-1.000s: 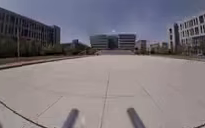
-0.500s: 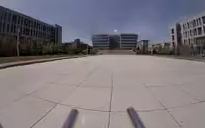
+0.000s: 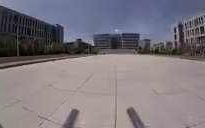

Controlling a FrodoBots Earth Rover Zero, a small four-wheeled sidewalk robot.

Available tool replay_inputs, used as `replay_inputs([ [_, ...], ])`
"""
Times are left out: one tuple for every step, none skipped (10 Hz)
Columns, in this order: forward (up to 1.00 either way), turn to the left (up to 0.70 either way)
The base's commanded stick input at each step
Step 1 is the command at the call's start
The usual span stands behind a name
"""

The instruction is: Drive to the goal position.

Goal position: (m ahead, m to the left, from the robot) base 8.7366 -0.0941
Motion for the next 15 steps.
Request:
replay_inputs([
  [0.7,0.0],
  [0.7,0.0],
  [0.7,0.0],
  [0.7,0.0],
  [0.7,0.0],
  [0.7,0.0],
  [0.7,0.0],
  [0.7,0.0],
  [0.7,0.0],
  [0.7,0.0],
  [0.7,0.0],
  [0.7,0.0],
  [0.7,0.0],
  [0.7,0.0],
  [0.7,0.0],
])
